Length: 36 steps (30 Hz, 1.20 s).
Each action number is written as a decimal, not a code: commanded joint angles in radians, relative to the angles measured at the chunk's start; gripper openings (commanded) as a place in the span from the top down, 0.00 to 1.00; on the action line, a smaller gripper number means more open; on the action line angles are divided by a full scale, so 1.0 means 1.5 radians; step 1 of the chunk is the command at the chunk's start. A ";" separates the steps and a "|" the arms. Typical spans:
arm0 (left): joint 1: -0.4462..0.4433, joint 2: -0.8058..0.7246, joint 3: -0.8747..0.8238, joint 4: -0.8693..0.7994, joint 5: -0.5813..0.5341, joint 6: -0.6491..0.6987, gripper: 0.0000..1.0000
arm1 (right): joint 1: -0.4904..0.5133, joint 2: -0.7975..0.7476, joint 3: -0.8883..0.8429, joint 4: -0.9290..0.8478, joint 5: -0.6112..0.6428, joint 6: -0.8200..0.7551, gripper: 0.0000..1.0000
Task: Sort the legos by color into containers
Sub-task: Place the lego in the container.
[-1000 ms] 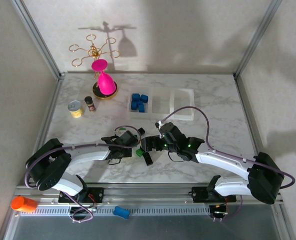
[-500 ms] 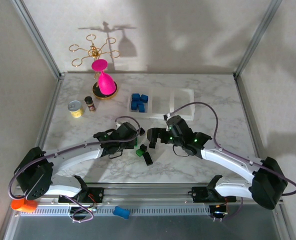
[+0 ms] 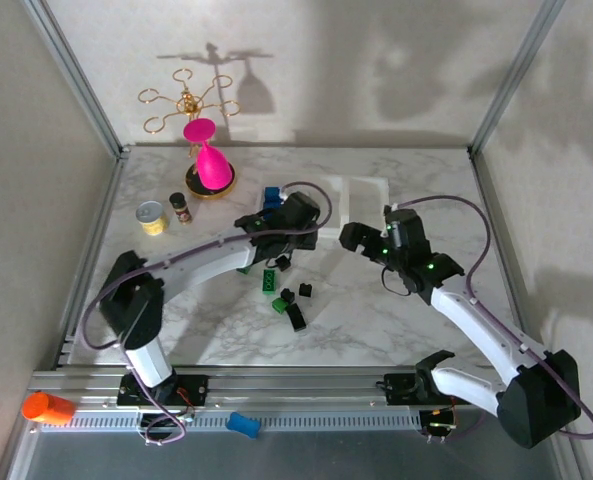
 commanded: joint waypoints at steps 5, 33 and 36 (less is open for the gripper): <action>0.001 0.172 0.215 -0.039 -0.059 0.039 0.74 | -0.083 0.008 0.026 -0.006 -0.042 -0.032 0.01; 0.039 0.424 0.417 -0.124 -0.109 0.053 0.62 | -0.103 -0.005 0.007 -0.020 -0.034 -0.052 0.01; 0.039 0.397 0.375 -0.102 -0.108 0.053 0.57 | -0.103 -0.003 0.008 -0.018 -0.035 -0.051 0.01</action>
